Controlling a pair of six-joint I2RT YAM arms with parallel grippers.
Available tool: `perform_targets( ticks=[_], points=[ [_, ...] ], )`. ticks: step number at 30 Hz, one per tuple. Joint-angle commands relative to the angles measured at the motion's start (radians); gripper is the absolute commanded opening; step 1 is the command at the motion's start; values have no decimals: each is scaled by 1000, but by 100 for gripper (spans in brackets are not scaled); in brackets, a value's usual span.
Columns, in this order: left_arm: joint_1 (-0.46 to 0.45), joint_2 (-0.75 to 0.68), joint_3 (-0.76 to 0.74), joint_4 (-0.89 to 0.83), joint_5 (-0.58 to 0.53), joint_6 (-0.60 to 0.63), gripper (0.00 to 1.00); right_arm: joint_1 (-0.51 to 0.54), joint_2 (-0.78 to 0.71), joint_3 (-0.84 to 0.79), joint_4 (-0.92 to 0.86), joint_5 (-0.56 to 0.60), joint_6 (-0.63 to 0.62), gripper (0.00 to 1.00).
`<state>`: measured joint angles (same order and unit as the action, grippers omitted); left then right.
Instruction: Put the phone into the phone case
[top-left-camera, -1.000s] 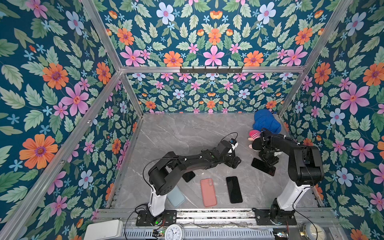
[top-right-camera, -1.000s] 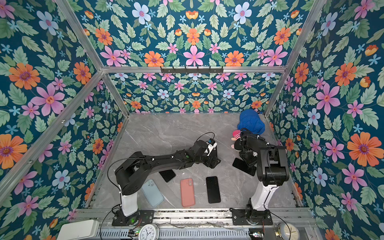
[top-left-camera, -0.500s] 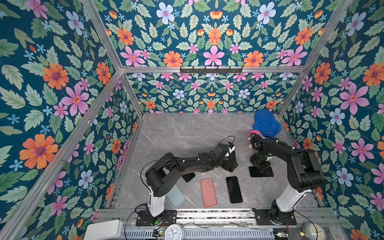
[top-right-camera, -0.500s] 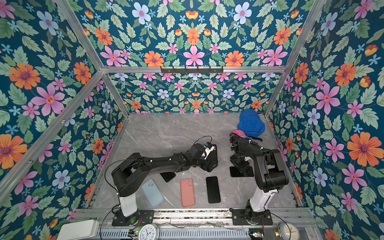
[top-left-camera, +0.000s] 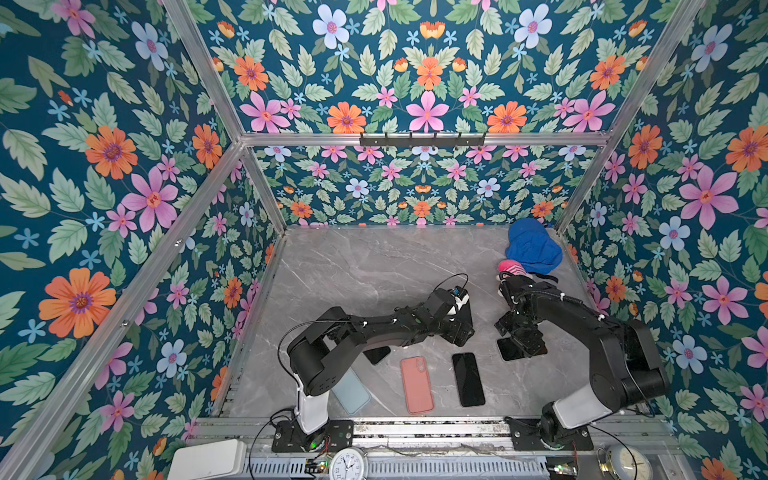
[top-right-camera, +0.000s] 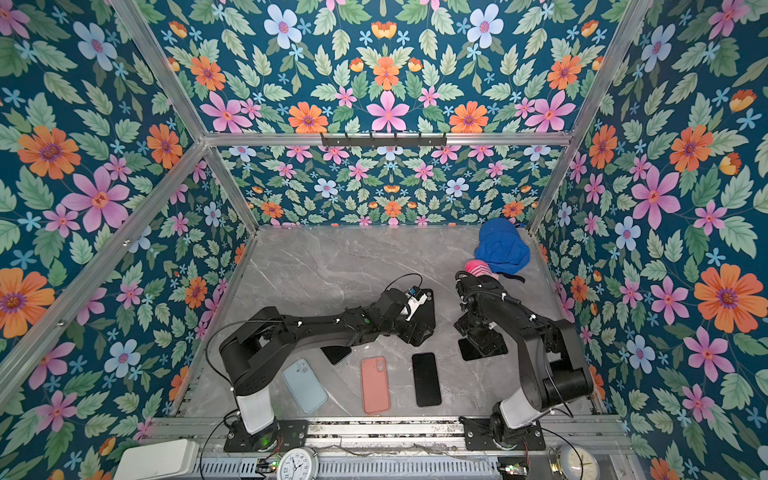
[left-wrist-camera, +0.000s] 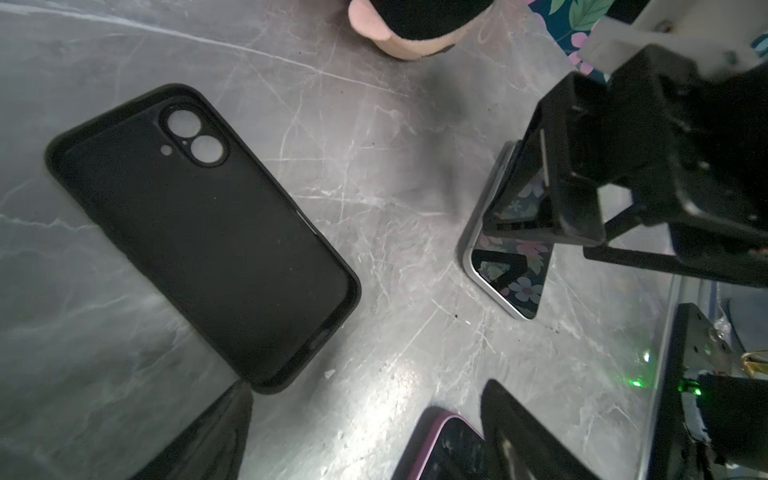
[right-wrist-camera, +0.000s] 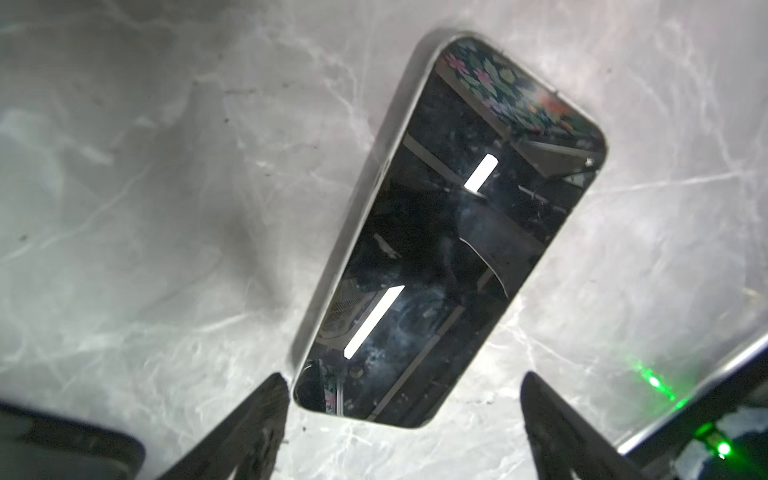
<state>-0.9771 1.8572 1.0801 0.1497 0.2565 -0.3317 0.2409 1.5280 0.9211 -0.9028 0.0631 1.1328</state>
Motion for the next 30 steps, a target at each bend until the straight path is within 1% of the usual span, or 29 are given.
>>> perform_targets(
  ticks=[1,4,6,9,14,17,25,30],
  points=[
    [-1,-10,-1,8,16,23,88,1,-60,-34,16,-24,-75,92],
    [-3,-3,7,8,26,24,88,-4,-157,-85,57,-30,-97,97],
    [-5,0,13,2,26,29,88,-26,-210,-130,88,-62,-85,98],
    [-6,0,14,-6,29,38,88,-35,-235,-173,121,-103,-62,98],
    [-4,-1,20,-25,28,48,88,-35,-153,-185,166,-165,-59,95],
    [-4,-2,24,-36,26,53,87,-35,-101,-176,194,-181,-62,94],
    [-3,11,33,-43,27,61,88,-35,-15,-120,197,-166,-82,90],
    [-1,20,40,-47,30,64,88,-35,30,-117,196,-164,-68,88]
  ],
)
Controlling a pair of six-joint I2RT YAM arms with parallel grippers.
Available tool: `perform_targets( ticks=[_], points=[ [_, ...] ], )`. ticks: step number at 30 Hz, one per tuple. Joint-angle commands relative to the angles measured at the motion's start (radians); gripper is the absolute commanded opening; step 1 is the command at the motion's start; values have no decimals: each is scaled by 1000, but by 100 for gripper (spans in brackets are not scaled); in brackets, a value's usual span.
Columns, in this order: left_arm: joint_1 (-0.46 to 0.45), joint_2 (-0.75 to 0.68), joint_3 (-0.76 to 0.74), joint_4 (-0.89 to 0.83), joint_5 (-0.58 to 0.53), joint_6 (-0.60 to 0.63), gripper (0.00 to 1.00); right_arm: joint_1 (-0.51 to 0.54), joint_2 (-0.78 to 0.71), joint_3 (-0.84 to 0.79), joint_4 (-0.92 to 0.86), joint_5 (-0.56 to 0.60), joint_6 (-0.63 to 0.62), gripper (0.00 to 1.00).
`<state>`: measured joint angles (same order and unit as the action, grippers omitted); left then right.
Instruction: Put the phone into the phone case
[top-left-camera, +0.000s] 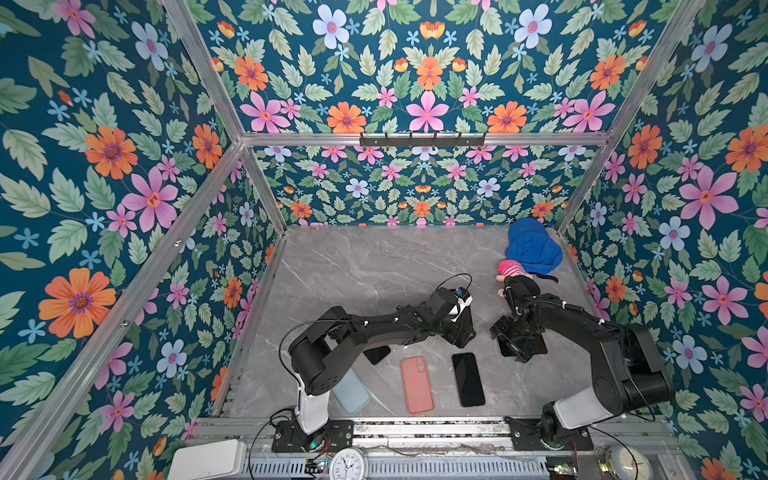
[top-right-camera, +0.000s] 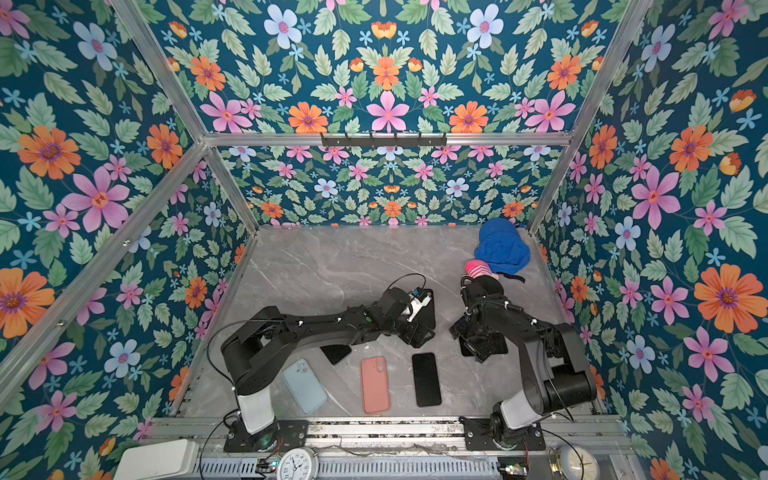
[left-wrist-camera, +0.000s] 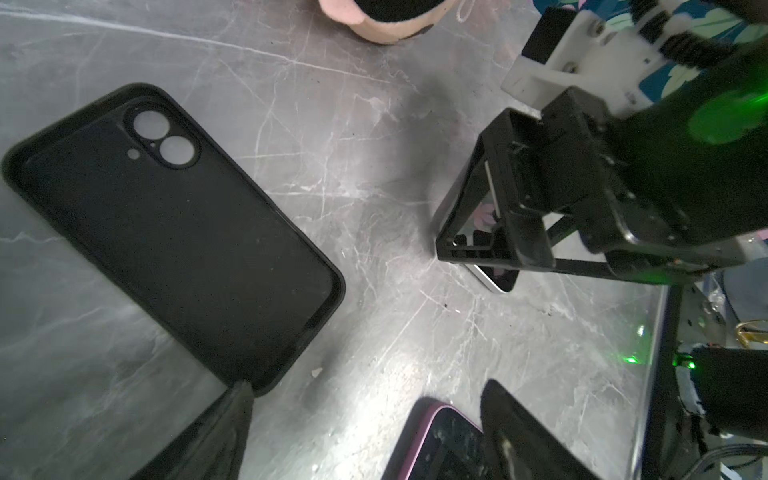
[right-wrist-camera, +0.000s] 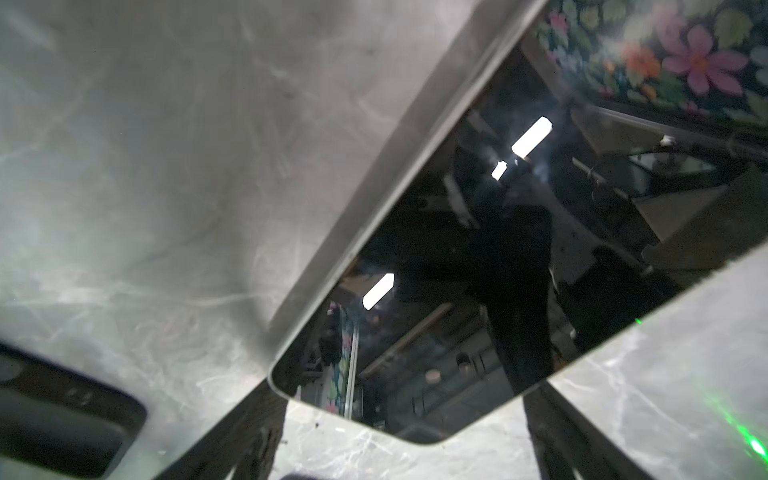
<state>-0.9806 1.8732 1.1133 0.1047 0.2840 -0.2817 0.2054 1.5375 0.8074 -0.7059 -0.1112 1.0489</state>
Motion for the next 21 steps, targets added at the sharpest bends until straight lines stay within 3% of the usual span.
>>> perform_targets(
  ticks=[1,17,21],
  points=[
    [2,7,9,-4,3,17,88,1,27,-4,0,10,19,87],
    [6,18,12,-5,6,18,87,0,35,-8,14,-3,-4,77],
    [6,15,11,-5,8,19,87,-3,2,4,-41,64,14,87]
  ],
)
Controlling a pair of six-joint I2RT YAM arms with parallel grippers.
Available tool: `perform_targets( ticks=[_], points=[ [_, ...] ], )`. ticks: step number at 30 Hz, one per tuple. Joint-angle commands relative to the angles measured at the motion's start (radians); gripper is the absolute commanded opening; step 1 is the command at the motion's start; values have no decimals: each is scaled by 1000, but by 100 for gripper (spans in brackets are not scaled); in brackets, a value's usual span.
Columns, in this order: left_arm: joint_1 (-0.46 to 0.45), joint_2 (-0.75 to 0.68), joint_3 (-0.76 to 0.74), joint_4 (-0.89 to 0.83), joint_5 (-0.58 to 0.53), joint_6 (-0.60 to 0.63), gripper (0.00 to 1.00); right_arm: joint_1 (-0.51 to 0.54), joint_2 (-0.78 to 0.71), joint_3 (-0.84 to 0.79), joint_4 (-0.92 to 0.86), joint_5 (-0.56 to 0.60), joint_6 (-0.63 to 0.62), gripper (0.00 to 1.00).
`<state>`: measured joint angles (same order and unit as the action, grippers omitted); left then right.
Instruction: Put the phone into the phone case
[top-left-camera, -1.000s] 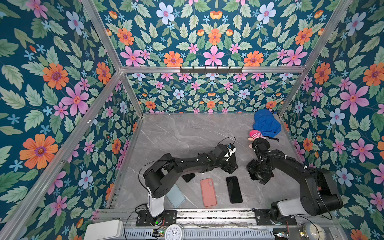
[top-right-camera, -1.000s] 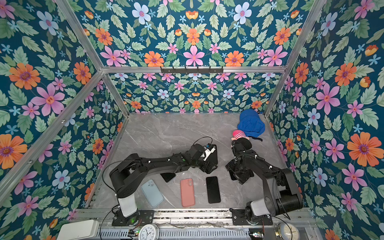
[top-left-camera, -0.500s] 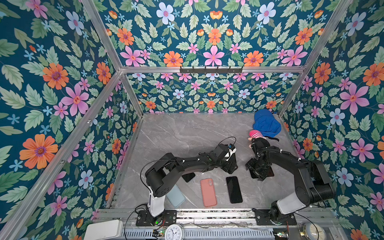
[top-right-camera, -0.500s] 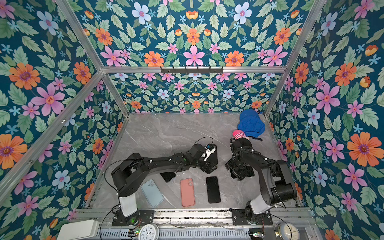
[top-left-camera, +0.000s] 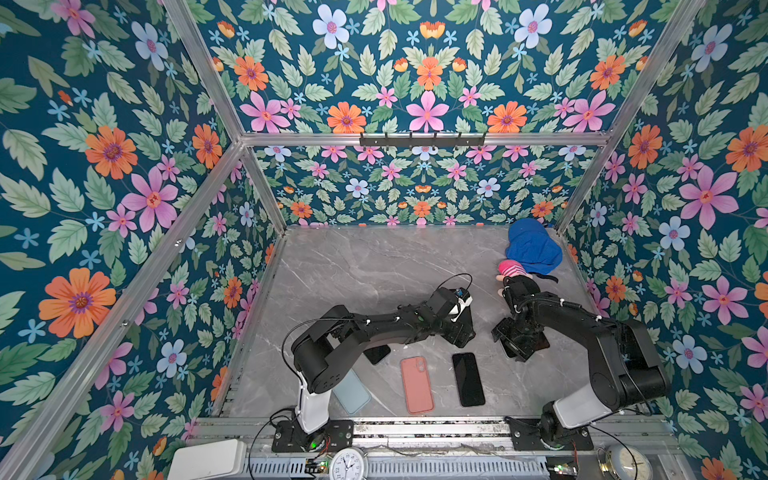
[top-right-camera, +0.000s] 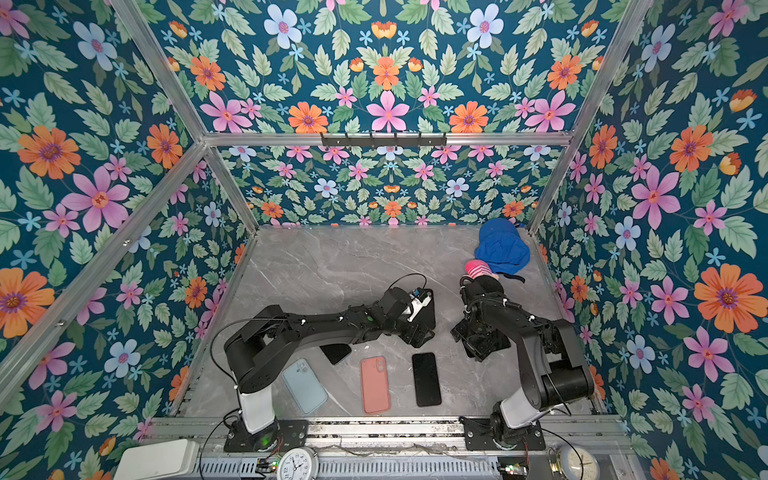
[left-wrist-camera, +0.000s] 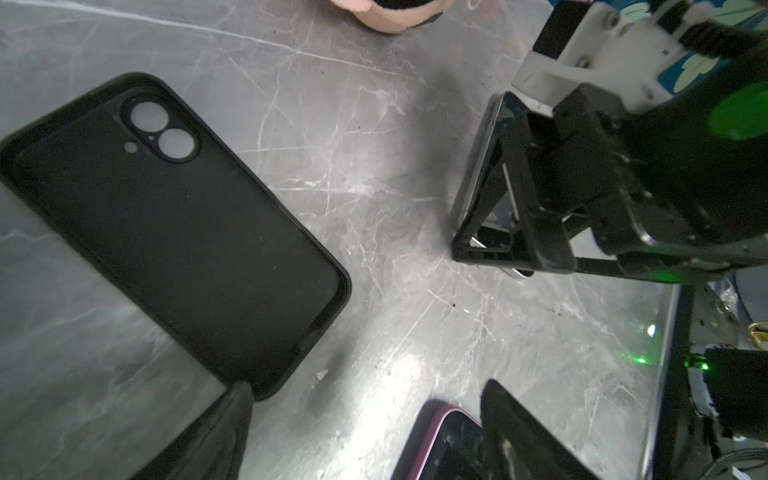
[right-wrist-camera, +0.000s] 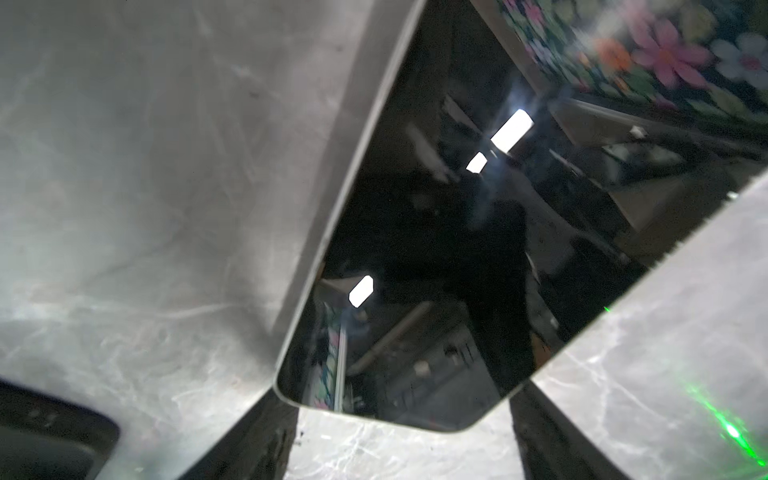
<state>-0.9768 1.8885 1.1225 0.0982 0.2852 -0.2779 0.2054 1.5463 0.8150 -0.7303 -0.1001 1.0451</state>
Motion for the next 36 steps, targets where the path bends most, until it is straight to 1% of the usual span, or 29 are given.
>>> perform_targets(
  ticks=[1,3,10,14,17,22,28,31,36],
  points=[
    [3,0,2,1,6,15,87,-9,-19,-1,-33,70,25,93],
    [3,0,2,1,7,16,88,-24,-35,8,-51,96,37,99],
    [3,-16,-9,-3,2,25,88,-108,-39,26,-82,154,66,99],
    [7,-22,-19,-2,2,26,88,-120,22,63,-96,156,70,99],
    [9,-27,-28,1,3,26,88,-119,68,69,-77,134,72,98],
    [15,-37,-42,5,0,25,88,-119,96,43,-26,92,85,89],
    [21,-46,-45,5,-3,23,87,-105,57,-9,23,36,107,79],
    [22,-50,-49,5,-8,22,88,-69,38,-27,51,13,147,73],
    [24,-72,-76,14,-21,15,87,15,75,-15,107,-14,217,70]
  ],
)
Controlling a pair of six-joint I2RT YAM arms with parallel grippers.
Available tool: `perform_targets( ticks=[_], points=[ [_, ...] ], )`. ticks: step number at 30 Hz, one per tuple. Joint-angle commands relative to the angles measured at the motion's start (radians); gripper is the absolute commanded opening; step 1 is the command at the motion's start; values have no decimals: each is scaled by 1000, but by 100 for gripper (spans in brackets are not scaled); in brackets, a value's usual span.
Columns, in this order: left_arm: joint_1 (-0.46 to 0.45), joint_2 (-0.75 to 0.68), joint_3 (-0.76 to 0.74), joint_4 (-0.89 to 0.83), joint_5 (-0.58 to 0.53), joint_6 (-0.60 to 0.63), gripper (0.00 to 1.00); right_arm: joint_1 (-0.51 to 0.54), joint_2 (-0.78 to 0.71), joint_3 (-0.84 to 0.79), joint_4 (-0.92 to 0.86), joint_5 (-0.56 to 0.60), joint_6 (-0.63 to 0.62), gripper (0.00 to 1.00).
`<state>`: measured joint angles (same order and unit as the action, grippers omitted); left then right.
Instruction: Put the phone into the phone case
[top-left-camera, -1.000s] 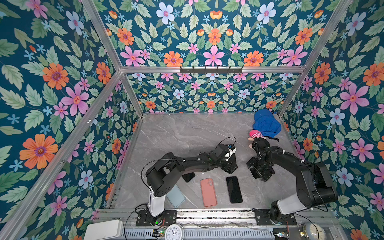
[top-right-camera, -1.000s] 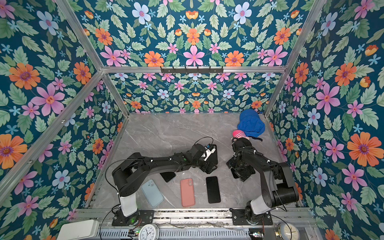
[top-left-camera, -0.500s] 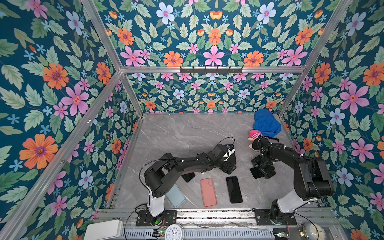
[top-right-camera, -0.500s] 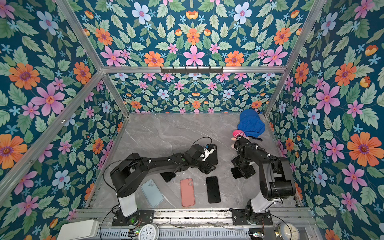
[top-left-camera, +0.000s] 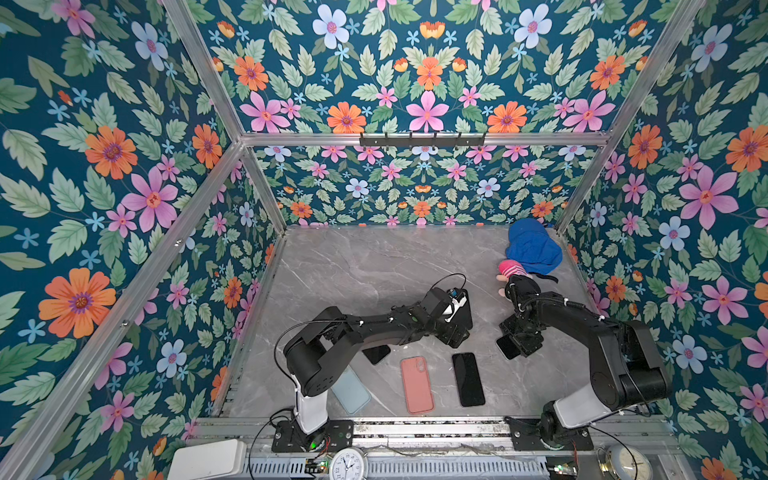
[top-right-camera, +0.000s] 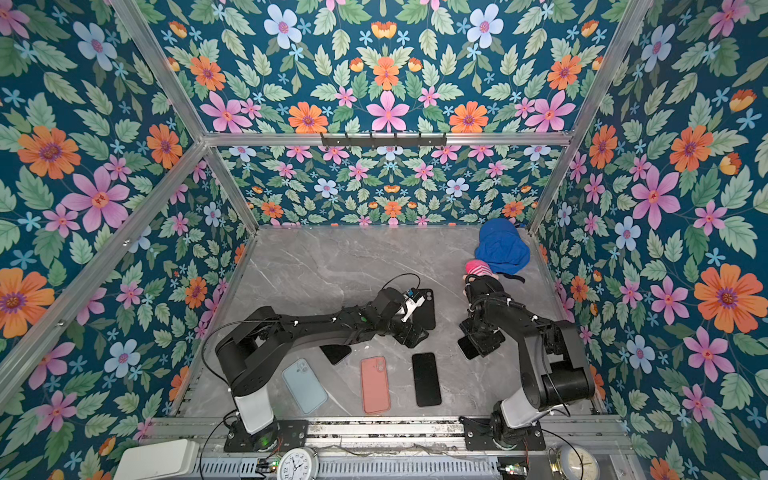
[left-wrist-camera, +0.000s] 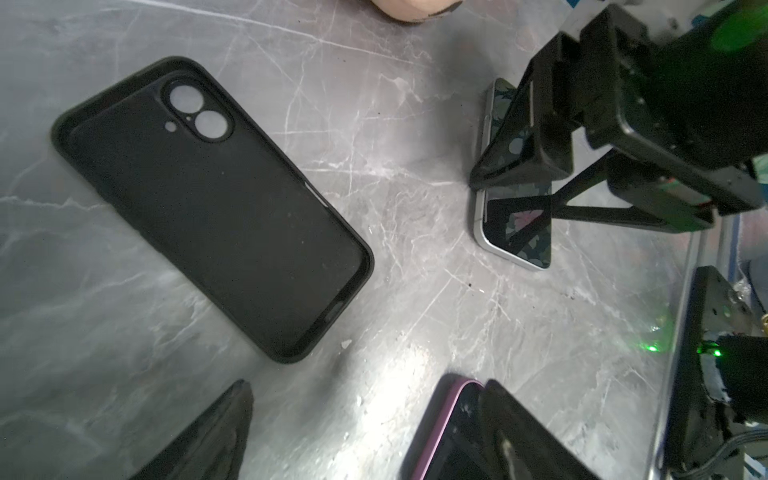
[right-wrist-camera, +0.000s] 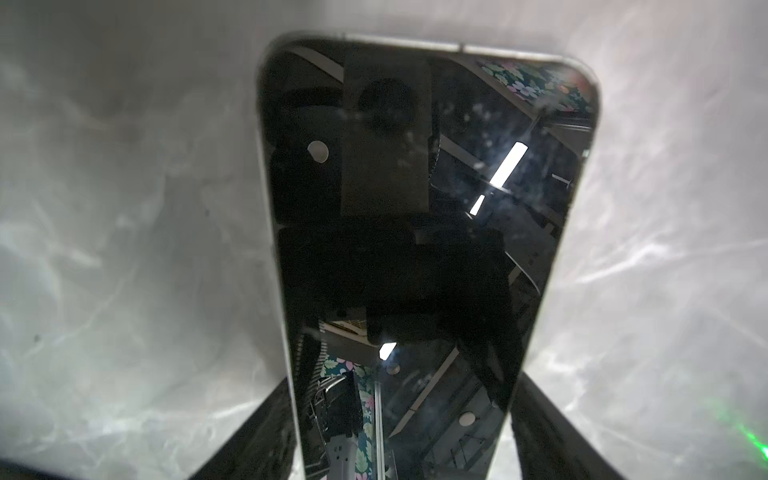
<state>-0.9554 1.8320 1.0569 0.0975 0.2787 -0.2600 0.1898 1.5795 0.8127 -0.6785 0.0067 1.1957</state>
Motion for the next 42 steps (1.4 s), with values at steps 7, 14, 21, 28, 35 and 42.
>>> perform_targets(
  ticks=[7,14,21,28,35,42],
  points=[
    [38,-71,-86,48,-25,-28,87,118,155,80,80,-142,103,64],
    [74,-125,-153,69,-32,-40,87,188,257,211,60,-148,129,64],
    [102,-178,-208,80,-42,-54,86,243,343,335,57,-151,170,63],
    [120,-216,-257,91,-55,-71,86,297,484,557,21,-150,175,63],
    [135,-241,-290,87,-62,-80,86,333,554,689,-9,-154,169,66],
    [147,-214,-280,84,-43,-91,86,374,440,477,76,-166,218,70]
  ],
)
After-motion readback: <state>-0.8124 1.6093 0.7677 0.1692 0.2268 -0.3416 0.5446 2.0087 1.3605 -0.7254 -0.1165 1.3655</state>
